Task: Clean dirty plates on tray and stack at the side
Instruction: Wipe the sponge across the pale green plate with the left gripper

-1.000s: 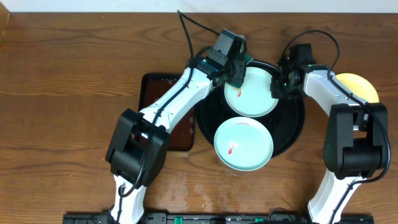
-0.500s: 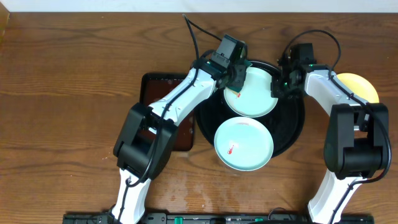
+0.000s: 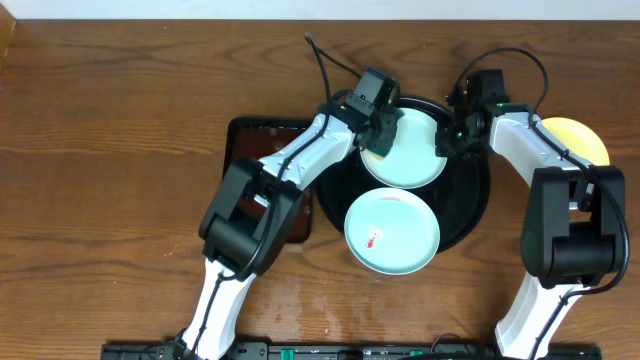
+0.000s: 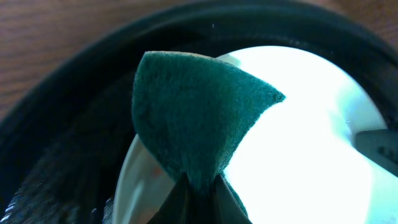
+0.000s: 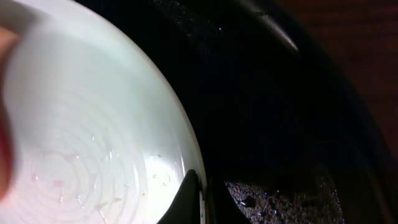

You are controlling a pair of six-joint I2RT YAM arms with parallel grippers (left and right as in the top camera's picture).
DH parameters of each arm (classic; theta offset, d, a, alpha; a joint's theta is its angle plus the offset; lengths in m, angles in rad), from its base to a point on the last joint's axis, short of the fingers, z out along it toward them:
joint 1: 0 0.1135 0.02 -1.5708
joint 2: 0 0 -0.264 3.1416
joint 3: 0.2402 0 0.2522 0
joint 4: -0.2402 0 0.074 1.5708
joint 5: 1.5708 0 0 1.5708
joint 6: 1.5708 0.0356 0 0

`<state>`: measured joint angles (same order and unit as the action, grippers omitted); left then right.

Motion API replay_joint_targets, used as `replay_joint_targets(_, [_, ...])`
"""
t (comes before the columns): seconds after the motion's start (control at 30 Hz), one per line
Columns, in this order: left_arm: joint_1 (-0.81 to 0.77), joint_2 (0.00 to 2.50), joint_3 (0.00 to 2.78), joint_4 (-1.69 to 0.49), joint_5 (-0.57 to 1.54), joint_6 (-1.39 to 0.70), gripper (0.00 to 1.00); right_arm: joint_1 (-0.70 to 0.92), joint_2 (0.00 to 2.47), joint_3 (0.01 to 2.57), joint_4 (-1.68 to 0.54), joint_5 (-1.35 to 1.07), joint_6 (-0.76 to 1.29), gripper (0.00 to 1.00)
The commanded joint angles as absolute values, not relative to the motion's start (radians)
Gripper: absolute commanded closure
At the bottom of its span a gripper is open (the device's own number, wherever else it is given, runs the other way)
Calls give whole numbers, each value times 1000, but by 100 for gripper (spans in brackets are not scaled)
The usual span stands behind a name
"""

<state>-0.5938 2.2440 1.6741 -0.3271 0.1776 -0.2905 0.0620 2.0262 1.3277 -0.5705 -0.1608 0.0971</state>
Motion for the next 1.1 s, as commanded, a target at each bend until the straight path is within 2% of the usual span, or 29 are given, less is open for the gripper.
replay_joint_targets(0.0, [-595, 2283, 1685, -326, 137, -326, 93, 73, 2033, 1328, -579, -173, 88, 99])
replay_joint_targets(0.23, [-595, 2342, 1685, -387, 179, -406, 93, 73, 2033, 1328, -579, -173, 88, 99])
replay_joint_targets(0.63, [-595, 2344, 1684, -406, 517, -515, 92, 73, 2033, 1328, -579, -173, 88, 99])
replay_joint_targets(0.93, [-562, 2330, 1697, -317, 810, -586, 92, 73, 2033, 1328, -579, -172, 88, 99])
replay_joint_targets(1.07, [-513, 2260, 1716, -295, 830, -625, 92, 73, 2033, 1328, -579, -172, 88, 99])
